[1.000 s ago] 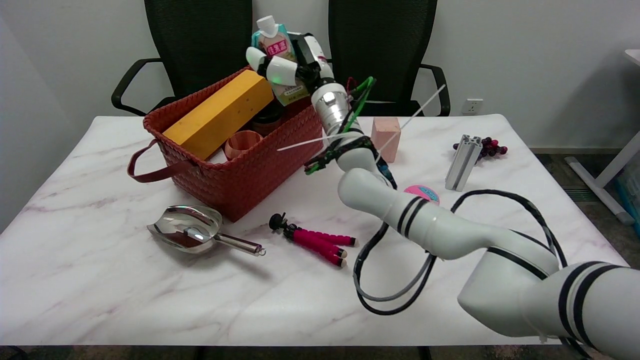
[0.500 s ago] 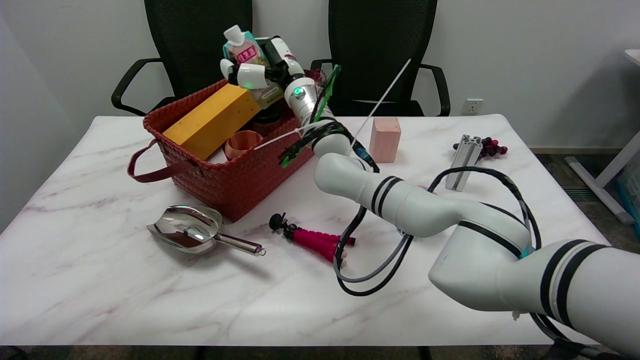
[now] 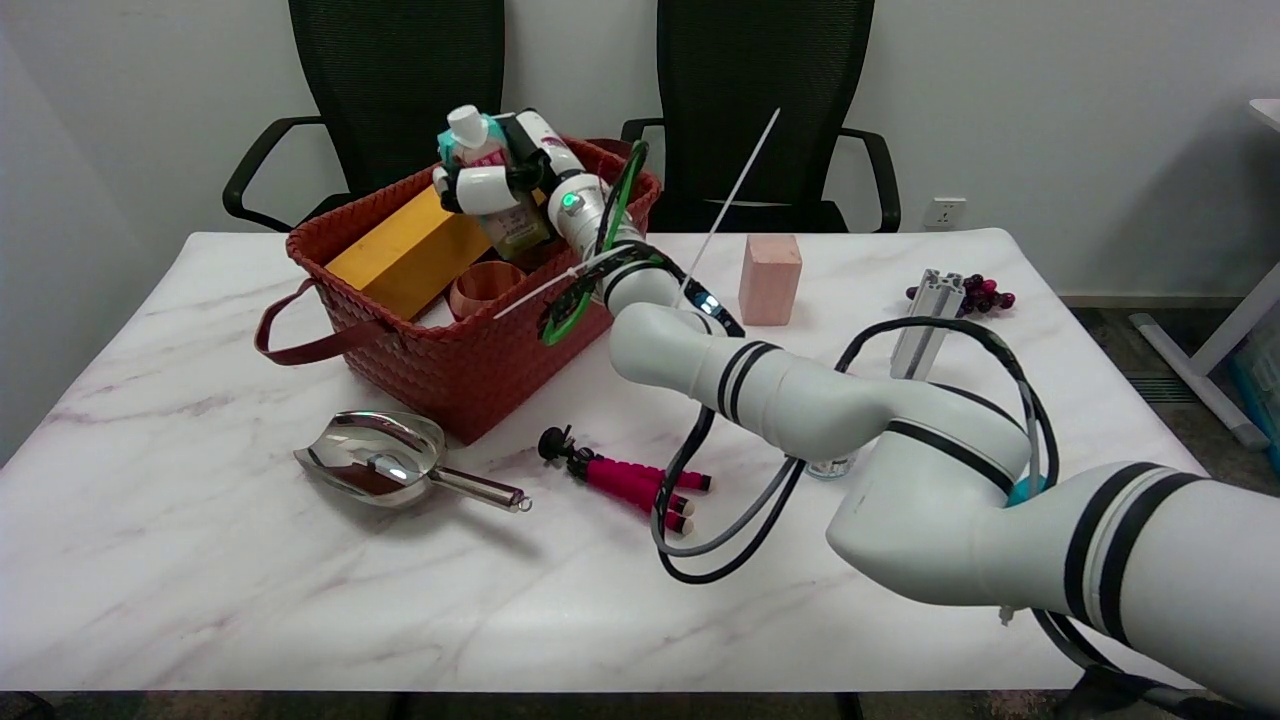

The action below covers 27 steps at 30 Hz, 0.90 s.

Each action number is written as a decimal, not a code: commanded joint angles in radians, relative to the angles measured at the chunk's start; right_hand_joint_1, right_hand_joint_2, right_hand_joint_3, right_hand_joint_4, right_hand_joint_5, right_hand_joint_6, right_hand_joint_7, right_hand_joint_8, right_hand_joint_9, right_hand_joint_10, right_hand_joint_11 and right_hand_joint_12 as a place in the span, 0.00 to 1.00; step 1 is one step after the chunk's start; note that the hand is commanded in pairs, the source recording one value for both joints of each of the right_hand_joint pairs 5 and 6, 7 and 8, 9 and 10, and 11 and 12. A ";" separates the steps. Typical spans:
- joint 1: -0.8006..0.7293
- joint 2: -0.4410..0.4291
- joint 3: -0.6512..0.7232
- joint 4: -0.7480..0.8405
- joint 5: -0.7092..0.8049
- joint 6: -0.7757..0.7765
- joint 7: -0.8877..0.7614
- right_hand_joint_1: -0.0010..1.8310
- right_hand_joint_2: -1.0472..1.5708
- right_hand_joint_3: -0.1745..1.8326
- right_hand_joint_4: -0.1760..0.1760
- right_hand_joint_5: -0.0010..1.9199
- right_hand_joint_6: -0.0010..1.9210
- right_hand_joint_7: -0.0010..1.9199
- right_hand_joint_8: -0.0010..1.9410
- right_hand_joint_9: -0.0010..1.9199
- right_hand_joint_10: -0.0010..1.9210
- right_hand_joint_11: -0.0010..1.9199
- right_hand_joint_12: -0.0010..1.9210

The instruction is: Place the blue drink carton into the brown storage basket.

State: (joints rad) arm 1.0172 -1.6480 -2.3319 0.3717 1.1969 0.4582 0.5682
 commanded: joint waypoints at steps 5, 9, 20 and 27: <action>0.011 -0.028 0.019 -0.105 -0.005 -0.060 0.007 0.62 0.58 0.73 0.50 0.41 0.41 0.61 0.60 0.55 0.55 0.39 0.39; 0.002 -0.025 0.019 -0.106 -0.005 -0.060 0.007 0.62 0.59 0.71 0.50 0.40 0.40 0.61 0.60 0.55 0.55 0.39 0.39; -0.025 0.005 0.080 -0.050 -0.005 -0.062 0.007 0.63 0.55 0.67 0.50 0.28 0.28 0.52 0.51 0.37 0.37 0.40 0.40; -0.035 0.020 0.116 -0.002 -0.005 -0.056 0.007 0.63 0.46 0.69 0.50 0.04 0.04 0.26 0.26 0.20 0.20 0.16 0.16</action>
State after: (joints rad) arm 1.0078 -1.6557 -2.2835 0.3076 1.1919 0.4038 0.5740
